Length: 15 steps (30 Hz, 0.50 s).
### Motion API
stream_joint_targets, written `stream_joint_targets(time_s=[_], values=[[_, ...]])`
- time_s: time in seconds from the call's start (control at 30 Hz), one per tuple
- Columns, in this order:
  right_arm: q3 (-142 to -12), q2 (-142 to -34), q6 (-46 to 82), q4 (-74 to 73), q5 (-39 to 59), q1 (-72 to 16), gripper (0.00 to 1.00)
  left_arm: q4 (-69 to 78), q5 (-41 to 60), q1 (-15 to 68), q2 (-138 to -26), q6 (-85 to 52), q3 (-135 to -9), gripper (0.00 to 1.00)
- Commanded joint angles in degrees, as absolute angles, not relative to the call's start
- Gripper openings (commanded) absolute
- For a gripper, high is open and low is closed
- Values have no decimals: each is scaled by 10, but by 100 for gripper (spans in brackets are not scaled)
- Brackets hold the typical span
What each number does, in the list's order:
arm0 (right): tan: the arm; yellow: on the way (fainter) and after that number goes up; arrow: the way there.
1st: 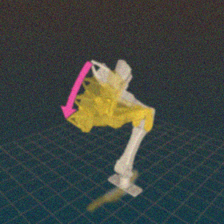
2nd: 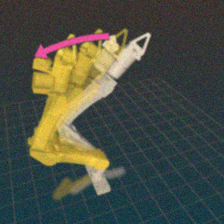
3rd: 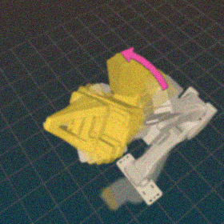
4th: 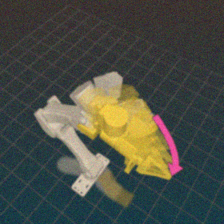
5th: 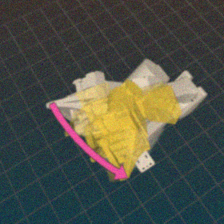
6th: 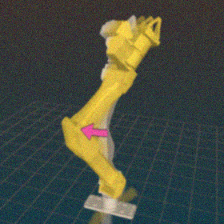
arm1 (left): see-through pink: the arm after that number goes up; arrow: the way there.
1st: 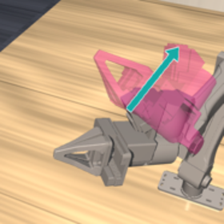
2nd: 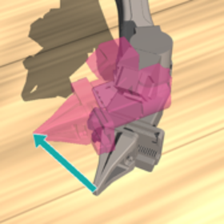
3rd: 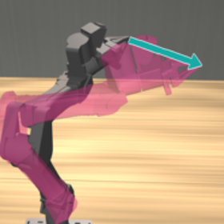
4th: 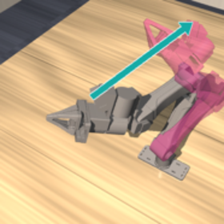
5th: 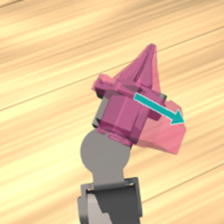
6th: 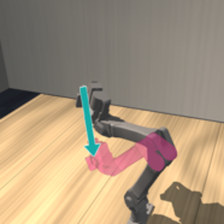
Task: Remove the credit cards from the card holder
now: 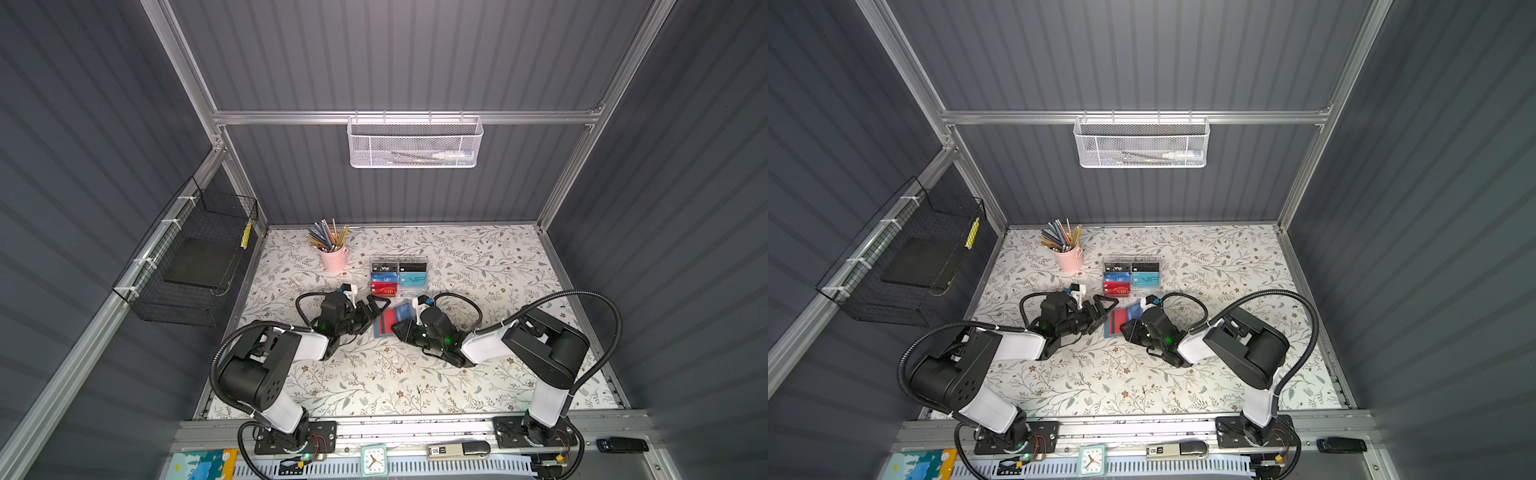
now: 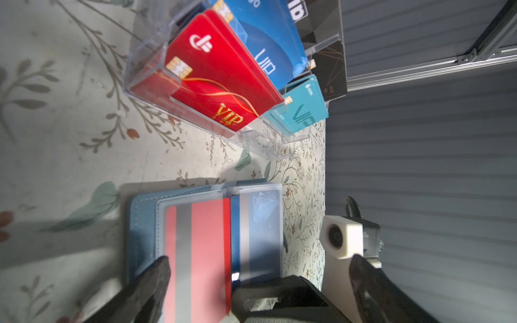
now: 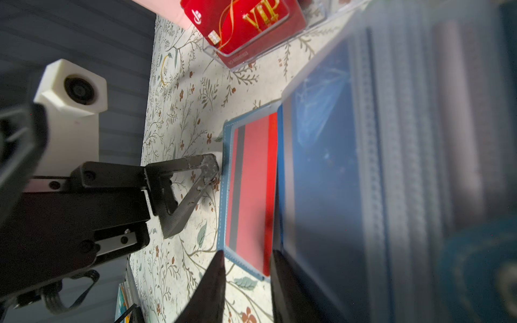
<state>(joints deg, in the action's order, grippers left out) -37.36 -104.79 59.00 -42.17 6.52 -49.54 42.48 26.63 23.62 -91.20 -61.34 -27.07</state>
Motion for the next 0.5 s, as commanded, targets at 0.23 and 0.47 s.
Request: stream_joint_targets(time_s=[0.23, 0.47], values=[[-354, -1065, 599, -431, 63, -490, 31, 446, 276, 251, -954, -632, -295, 100], [-343, -1068, 610, -450, 65, -489, 31, 494, 274, 254, -1001, -644, -284, 100]])
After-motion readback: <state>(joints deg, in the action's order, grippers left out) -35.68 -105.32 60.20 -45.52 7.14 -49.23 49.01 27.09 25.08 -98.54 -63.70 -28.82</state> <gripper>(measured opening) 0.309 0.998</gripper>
